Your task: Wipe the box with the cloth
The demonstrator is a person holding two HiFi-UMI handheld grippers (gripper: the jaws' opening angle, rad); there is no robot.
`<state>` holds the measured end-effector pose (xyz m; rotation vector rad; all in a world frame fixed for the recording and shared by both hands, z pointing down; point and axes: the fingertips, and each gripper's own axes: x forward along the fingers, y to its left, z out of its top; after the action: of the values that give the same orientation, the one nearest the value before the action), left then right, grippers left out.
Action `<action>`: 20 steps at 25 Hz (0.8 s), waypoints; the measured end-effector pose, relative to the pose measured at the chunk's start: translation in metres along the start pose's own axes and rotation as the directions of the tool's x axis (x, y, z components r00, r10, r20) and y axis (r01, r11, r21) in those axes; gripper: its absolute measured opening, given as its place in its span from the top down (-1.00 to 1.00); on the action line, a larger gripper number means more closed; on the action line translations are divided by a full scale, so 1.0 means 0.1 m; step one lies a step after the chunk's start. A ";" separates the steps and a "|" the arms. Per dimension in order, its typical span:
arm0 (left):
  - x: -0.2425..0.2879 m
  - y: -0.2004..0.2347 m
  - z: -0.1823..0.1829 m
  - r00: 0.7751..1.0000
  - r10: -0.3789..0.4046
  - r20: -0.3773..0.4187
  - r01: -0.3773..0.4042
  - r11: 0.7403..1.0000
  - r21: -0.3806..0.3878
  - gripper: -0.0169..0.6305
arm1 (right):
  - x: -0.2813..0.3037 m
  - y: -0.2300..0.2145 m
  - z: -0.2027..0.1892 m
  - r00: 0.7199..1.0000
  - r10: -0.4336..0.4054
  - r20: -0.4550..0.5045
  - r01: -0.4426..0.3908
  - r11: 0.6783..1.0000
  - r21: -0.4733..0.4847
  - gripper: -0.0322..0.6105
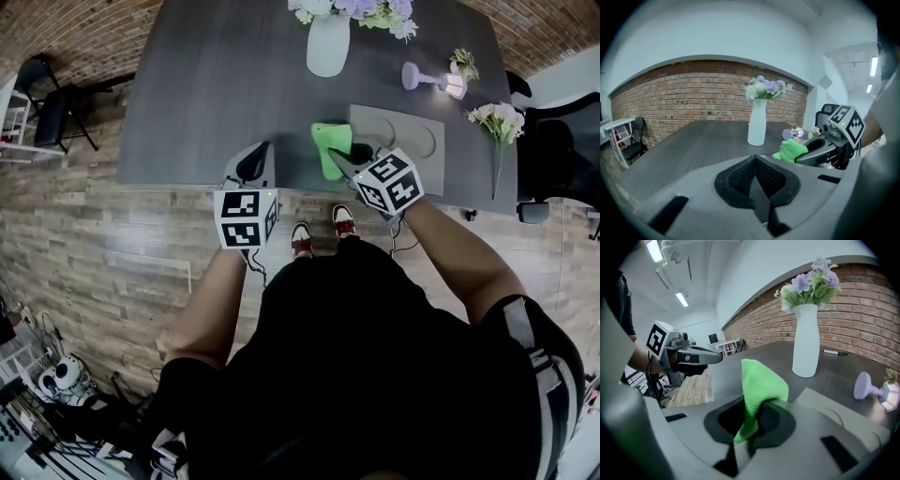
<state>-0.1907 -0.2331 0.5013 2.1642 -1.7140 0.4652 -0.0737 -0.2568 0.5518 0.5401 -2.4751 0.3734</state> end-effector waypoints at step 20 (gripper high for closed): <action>0.01 0.28 0.28 0.989 0.141 0.042 -0.139 0.989 -0.049 0.92 | 0.35 -0.95 0.43 0.998 -0.049 -0.035 0.046 0.997 -0.065 0.77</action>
<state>-0.2166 -0.2532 0.4784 2.0459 -1.8909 0.4119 -0.0773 -0.3671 0.5514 0.5596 -2.4253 0.2809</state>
